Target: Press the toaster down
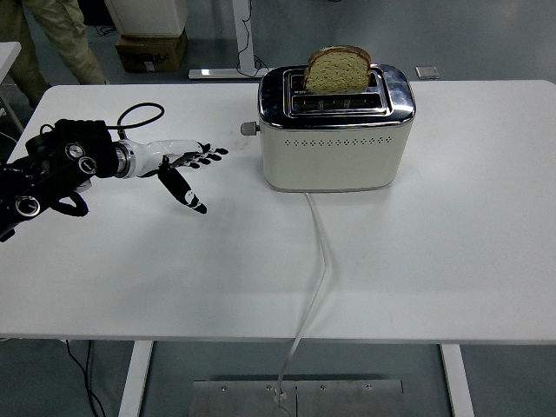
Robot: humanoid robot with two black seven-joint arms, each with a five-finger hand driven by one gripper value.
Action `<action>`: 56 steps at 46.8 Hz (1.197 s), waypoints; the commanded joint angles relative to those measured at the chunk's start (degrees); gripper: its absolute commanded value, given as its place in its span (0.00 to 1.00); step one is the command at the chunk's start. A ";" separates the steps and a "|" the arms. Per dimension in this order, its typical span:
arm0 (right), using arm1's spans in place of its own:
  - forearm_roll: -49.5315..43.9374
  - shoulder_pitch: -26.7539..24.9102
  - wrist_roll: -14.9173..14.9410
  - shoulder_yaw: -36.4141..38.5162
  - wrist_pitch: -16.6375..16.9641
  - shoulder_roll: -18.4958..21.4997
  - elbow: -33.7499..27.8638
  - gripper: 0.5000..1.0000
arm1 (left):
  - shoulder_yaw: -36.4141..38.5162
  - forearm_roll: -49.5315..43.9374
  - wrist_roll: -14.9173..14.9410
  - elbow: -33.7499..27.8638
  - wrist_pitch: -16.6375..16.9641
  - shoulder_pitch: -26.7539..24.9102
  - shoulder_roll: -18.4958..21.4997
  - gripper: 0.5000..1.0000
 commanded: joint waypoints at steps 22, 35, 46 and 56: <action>0.00 0.16 0.00 0.01 0.01 0.00 0.00 1.00 | -2.73 -26.04 -0.62 -0.83 -0.49 -11.52 5.91 1.00; 0.00 0.25 0.00 0.01 0.01 0.00 0.00 1.00 | -4.67 -47.14 -8.97 2.50 8.65 -9.68 4.59 1.00; 0.00 0.25 0.00 0.01 0.01 0.00 0.17 1.00 | -5.20 -63.23 -9.15 6.81 9.53 -4.94 3.53 1.00; 0.00 0.25 0.00 0.01 0.01 0.00 0.17 1.00 | -7.22 -71.05 -9.15 7.78 9.71 1.39 3.53 1.00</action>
